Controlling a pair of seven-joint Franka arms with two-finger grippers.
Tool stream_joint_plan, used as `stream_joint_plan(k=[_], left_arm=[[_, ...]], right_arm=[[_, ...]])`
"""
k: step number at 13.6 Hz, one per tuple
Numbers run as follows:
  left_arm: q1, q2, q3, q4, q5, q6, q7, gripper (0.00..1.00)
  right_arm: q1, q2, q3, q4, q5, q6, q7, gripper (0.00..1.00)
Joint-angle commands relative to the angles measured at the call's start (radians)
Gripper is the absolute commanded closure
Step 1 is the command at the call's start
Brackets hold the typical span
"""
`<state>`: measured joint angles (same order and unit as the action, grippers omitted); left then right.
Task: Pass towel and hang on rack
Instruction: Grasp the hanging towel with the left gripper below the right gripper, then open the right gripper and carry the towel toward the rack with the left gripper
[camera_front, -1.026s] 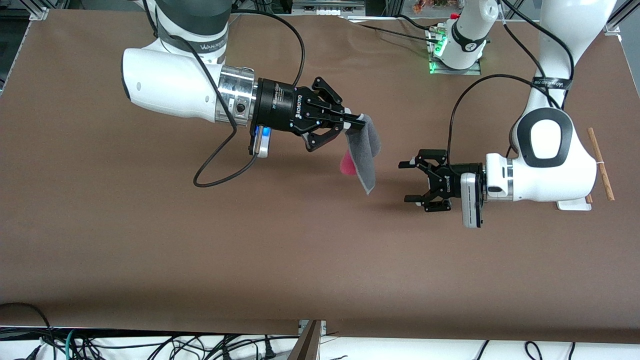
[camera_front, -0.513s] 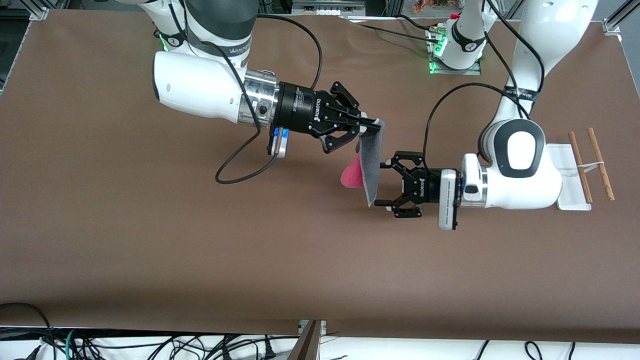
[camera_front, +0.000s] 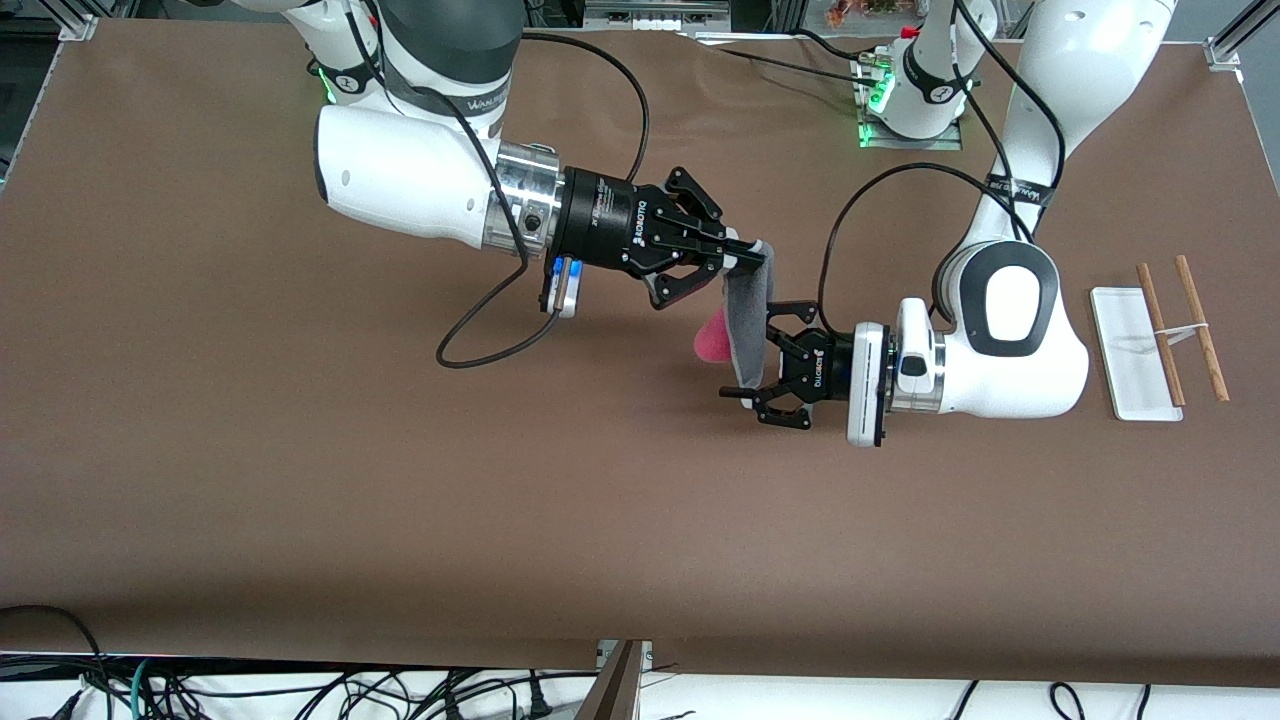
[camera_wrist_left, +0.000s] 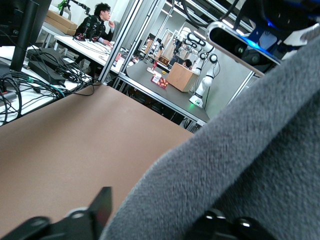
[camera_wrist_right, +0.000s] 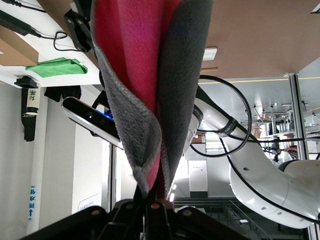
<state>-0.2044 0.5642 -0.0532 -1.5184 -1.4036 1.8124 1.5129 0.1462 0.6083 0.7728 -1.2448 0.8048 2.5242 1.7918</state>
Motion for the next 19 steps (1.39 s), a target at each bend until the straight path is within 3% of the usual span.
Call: stream_joint_plan(k=[1,6,7,8,9,11,15,19], left_arm=[[-0.012,0.005,0.006,-0.003,-0.034,-0.002,0.046,1.0],[-0.004,0.003,0.006,-0.003,-0.032,-0.008,0.044,1.0],[-0.003,0.003,0.006,-0.002,-0.029,-0.012,0.043,1.0],[-0.001,0.003,0.006,-0.002,-0.029,-0.012,0.041,1.0],[-0.001,0.002,0.006,-0.002,-0.029,-0.012,0.035,1.0],[-0.001,0.0,0.006,0.0,-0.026,-0.012,0.03,1.0],[0.011,-0.003,0.015,0.009,0.023,-0.042,0.023,1.0],[0.051,-0.009,0.019,0.017,0.148,-0.087,-0.006,1.0]], right_arm=[[0.006,0.008,0.002,0.008,-0.016,0.01,-0.012,1.0],[0.004,0.011,0.002,0.008,-0.016,0.01,-0.019,1.0],[-0.003,0.016,0.0,0.008,-0.016,0.01,-0.022,0.92],[-0.011,0.019,-0.01,0.008,-0.01,0.01,-0.038,0.5],[-0.016,0.027,-0.017,0.013,-0.007,0.008,-0.04,0.22],[-0.055,0.031,-0.017,0.016,-0.006,0.004,-0.042,0.02],[-0.151,0.045,-0.02,0.015,-0.015,-0.057,-0.182,0.01],[-0.234,0.042,-0.07,0.013,-0.022,-0.281,-0.42,0.01]])
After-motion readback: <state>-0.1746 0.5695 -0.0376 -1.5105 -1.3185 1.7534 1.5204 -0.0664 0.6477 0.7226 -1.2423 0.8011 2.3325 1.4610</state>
